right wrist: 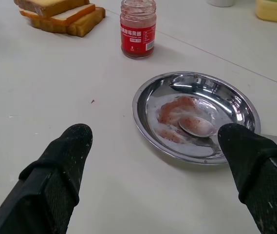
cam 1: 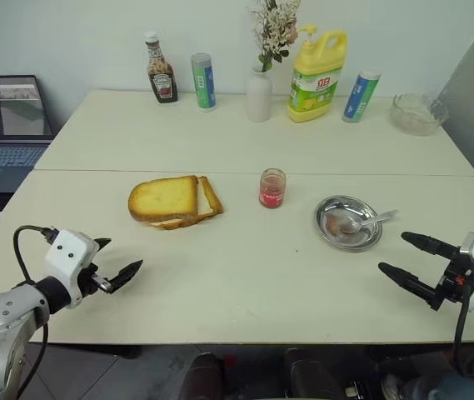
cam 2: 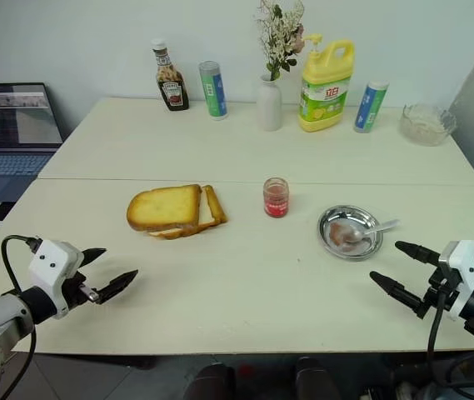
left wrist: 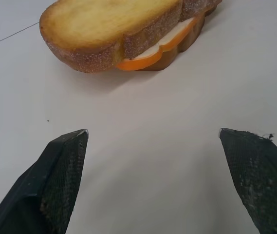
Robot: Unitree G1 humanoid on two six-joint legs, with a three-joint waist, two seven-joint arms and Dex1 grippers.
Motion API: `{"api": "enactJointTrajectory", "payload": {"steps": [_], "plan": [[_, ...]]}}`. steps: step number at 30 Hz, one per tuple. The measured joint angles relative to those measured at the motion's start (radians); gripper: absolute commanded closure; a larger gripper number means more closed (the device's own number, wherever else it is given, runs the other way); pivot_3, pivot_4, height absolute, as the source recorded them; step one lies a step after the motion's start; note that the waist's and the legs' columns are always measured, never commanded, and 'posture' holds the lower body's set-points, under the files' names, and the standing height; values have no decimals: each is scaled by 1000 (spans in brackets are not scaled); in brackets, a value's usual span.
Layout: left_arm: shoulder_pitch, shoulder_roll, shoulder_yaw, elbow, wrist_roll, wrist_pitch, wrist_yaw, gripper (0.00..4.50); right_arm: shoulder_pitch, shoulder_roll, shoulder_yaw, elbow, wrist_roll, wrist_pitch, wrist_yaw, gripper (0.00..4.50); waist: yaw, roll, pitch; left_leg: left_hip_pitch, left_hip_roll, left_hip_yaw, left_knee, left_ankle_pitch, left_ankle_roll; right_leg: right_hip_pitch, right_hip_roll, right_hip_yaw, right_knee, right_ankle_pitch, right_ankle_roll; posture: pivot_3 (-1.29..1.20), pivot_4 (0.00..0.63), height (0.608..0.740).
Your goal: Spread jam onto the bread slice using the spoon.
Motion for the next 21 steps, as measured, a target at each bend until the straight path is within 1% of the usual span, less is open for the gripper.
{"api": "enactJointTrajectory", "payload": {"steps": [7, 10, 15, 21], "plan": [[-21, -3, -5, 16, 13, -22, 6, 18, -2, 1, 1, 6, -2, -10, -1, 0, 0, 0, 0, 0, 0, 0, 0, 0, 0, 0, 0, 0, 0, 0, 0, 0, 150, 740], [-35, -5, -24, 54, 70, -80, 33, 18, -1, 2, 3, 6, -2, -10, -1, 0, 0, 0, 0, 0, 0, 0, 0, 0, 0, 0, 0, 0, 0, 0, 0, 0, 150, 740], [-85, -90, -24, 99, 77, -196, 76, 18, 1, 30, 23, -8, -2, -10, -20, 0, 1, -1, 0, 0, 0, 0, 0, 0, 0, 0, 0, 0, 0, 1, 1, 0, 150, 740], [-91, -130, 18, 132, 49, -209, 123, 18, -3, 43, 32, -64, 3, 4, -57, 0, -1, -1, 0, 0, 0, 0, 0, 0, 0, 0, 0, 0, 0, 1, 1, 0, 150, 740]]}}
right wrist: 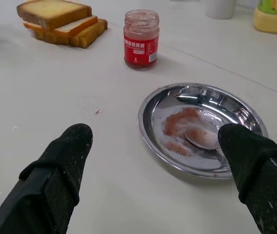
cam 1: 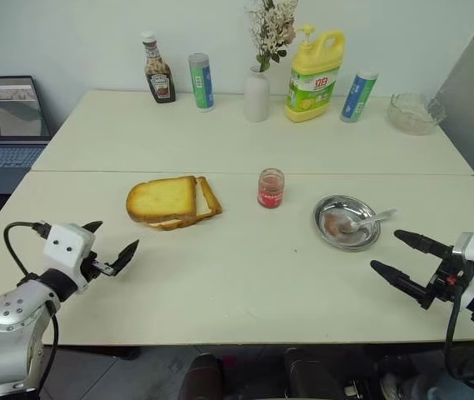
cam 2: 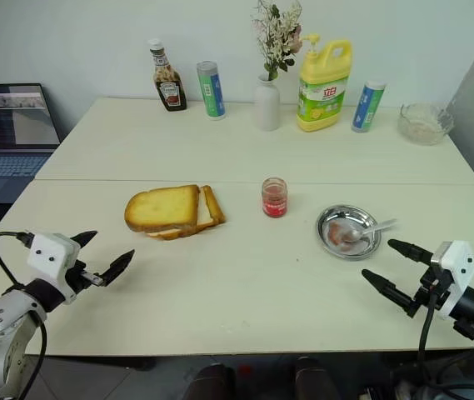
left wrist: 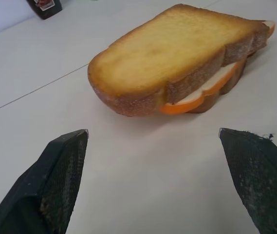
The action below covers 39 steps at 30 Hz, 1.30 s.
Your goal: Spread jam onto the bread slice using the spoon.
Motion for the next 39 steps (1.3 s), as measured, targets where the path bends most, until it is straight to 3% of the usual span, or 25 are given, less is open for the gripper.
{"api": "enactJointTrajectory", "payload": {"steps": [7, 12, 19, 30, 33, 39], "plan": [[-104, -24, 29, 28, -132, 190, 65, 18, -64, -84, 51, -118, 38, 71, 25, 0, 0, -1, 0, 0, -1, 0, 1, 0, 0, 0, 0, -1, 0, 1, 2, 0, 150, 740], [-204, -31, 22, 38, -188, 352, 120, 18, -187, -137, 159, -206, 30, 133, 10, 0, 1, -2, 0, 0, -1, -1, 1, 0, 0, 0, 0, -1, 0, 1, 2, 0, 150, 740], [-350, -123, 18, 84, -254, 487, 223, 18, -315, -140, 250, -222, 29, 172, -2, 0, 1, -3, 0, -2, -1, -3, 2, 0, 0, 0, 0, -3, 0, 2, 1, 0, 150, 740], [-483, -194, 27, 215, -281, 584, 334, 18, -356, -128, 282, -216, 28, 171, -4, 0, 2, -4, 0, -2, -2, -6, 2, 0, 0, 1, 0, -5, 0, 3, 0, 0, 150, 740], [-487, -194, 28, 227, -290, 584, 332, 592, -356, -127, 282, -212, 27, 170, -4, 0, 2, -4, 0, -3, -2, -6, 2, 0, 0, 1, 0, -5, 0, 3, 0, 0, 150, 740], [-503, -198, 44, 229, -316, 585, 344, 2641, -348, -124, 282, -207, 19, 159, -3, 0, 2, -4, 0, -3, -2, -7, 2, 0, 0, 1, 0, -6, 0, 3, 0, 0, 150, 740]]}}
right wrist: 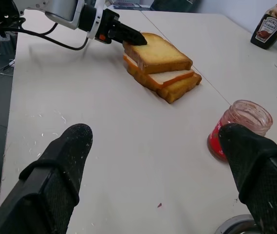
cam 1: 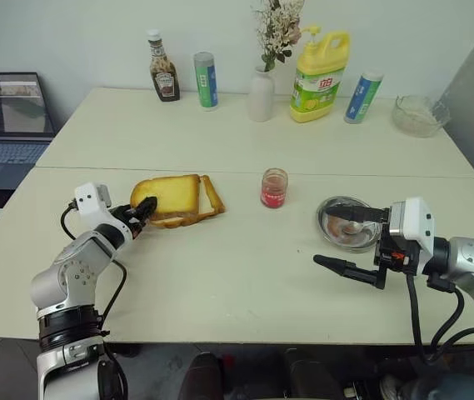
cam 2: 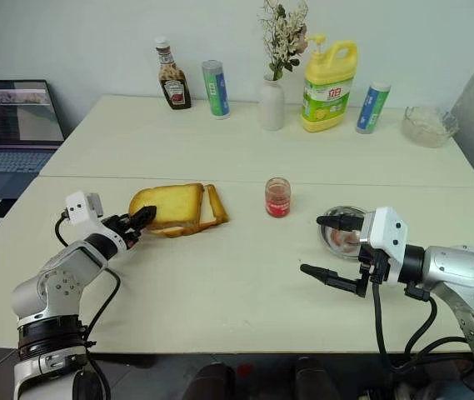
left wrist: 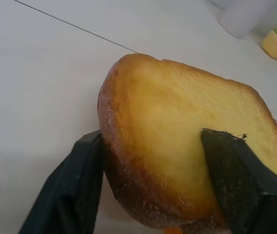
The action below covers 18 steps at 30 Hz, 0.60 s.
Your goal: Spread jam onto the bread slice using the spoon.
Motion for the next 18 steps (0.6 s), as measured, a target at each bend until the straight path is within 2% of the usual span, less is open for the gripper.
{"api": "enactJointTrajectory", "payload": {"steps": [5, 7, 12, 18], "plan": [[13, 0, 13, -27, -13, 0, 4, 4025, 0, 3, 0, 1, -1, -3, 0, 0, 0, 0, 0, 0, 0, 0, 0, 0, 0, 0, 0, 0, 0, 1, -2, 0, 150, 740], [25, 0, 13, -49, -18, 0, 4, 4398, 0, 3, 0, 1, -2, -4, 0, 0, 0, 0, 0, -1, 0, 0, 0, 0, 0, 0, 0, 0, 0, 1, -2, 0, 150, 740], [53, 10, 12, -117, -36, 8, -22, 4496, 0, 5, 0, 6, -17, -13, 1, 0, 0, 0, 0, -1, 0, -1, 0, 0, 0, 0, 0, -1, 0, 1, -2, 0, 150, 740], [58, 22, 21, -224, -211, 126, -100, 4496, -3, 7, 0, 26, -21, -19, 9, 0, 0, 0, 0, -1, 0, -1, 0, 0, 0, 0, 0, -1, -1, 1, -2, 0, 150, 740]]}}
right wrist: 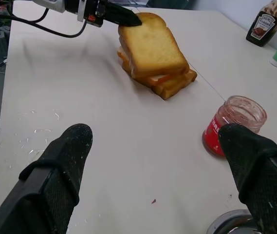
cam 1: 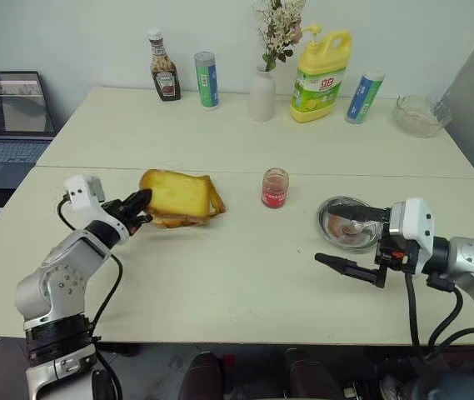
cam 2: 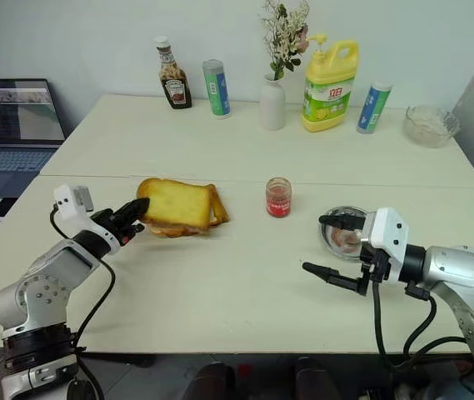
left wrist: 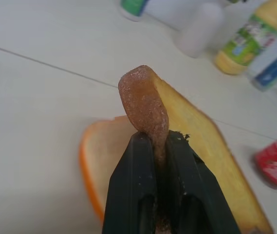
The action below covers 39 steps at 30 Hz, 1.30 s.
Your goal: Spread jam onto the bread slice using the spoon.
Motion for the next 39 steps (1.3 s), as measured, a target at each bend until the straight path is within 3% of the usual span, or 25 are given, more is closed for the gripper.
{"api": "enactJointTrajectory", "payload": {"steps": [7, 11, 19, 24, 32, 38, 39], "plan": [[25, 57, -15, -168, -295, 215, -50, 4496, 69, -43, -62, 12, 9, 8, 36, 0, 0, 0, 0, 0, 0, -1, 0, 0, 0, 0, 0, 0, 0, 0, 0, 0, 150, 740], [80, 63, -111, -242, -347, 268, -69, 4496, 166, -108, -149, -11, 60, 57, 86, 0, 0, 0, 0, 0, 0, -1, 0, 0, 0, 0, 0, 0, 0, -1, 1, 0, 150, 740], [125, 101, -421, -252, -131, 150, -248, 4496, 277, -142, -206, -162, 184, 155, 121, 0, -1, 0, 0, 1, 0, -1, 0, 0, 0, 0, 1, 1, 0, -3, 3, 0, 150, 740], [-2, 141, -586, -114, 38, 43, -408, 4496, 292, -140, -183, -201, 187, 164, 111, 0, 3, 0, 0, 0, -1, -1, 0, 0, 0, 0, 1, 0, -1, -3, 3, 0, 150, 740], [-131, 138, -727, 69, 229, -88, -574, 4496, 294, -133, -119, -211, 151, 160, 80, 0, 2, 0, 0, -2, -1, -2, 0, 0, 0, 0, 1, -1, -2, -3, 3, 0, 150, 740], [-193, 79, -786, 168, 362, -199, -597, 4496, 294, -125, -99, -210, 118, 149, 73, 0, 2, 0, 0, -2, -1, -2, 0, 0, 0, 0, 1, -1, -2, -3, 3, 0, 150, 740], [-197, 65, -786, 184, 377, -215, -596, 4184, 294, -122, -96, -210, 117, 149, 72, 0, 2, 0, 0, -2, -1, -3, 0, 0, 0, 0, 1, -2, -2, -3, 3, 0, 150, 740]]}}
